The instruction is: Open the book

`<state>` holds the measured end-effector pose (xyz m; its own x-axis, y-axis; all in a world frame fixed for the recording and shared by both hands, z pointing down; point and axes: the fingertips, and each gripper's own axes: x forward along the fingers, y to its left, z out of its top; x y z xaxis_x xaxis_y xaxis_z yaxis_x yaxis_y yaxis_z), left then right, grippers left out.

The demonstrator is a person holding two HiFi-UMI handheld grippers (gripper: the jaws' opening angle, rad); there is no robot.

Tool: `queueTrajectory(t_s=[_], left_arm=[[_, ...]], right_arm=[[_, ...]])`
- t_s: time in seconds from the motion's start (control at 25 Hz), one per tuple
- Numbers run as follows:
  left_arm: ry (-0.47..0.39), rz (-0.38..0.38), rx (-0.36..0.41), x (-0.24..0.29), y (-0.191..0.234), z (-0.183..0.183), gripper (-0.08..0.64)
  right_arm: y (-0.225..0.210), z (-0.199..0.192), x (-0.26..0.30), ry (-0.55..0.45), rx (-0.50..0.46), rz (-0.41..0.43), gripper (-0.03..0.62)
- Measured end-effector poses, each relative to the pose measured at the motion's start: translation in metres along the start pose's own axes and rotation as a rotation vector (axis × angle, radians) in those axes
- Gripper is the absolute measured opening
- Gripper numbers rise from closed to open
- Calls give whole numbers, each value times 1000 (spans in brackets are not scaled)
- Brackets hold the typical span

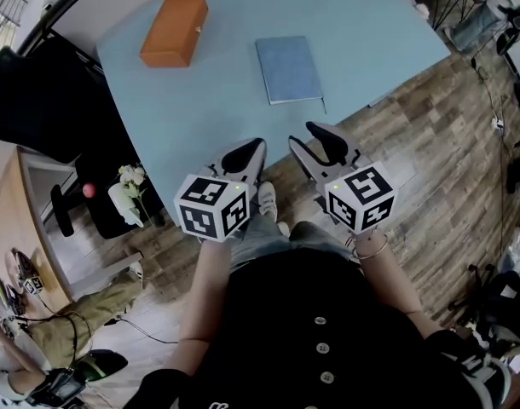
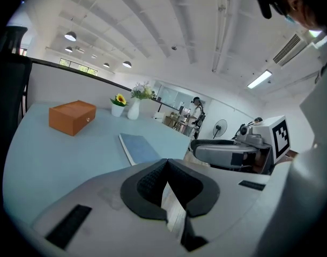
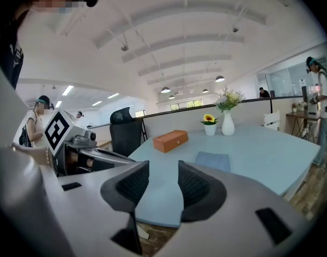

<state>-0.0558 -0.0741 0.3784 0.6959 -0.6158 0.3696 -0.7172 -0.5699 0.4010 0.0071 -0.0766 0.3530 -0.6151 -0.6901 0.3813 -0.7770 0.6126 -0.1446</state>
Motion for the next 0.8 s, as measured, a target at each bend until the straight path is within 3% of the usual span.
queueTrajectory(t_s=[0.44,0.8], left_arm=[[-60,19,11,11,66,51,12],[-48,-56,3,23,75,54,12]], right_arm=[[-23,32,53,-1,-31,-41,130],[-25,31,78,27,-22,-65,129]])
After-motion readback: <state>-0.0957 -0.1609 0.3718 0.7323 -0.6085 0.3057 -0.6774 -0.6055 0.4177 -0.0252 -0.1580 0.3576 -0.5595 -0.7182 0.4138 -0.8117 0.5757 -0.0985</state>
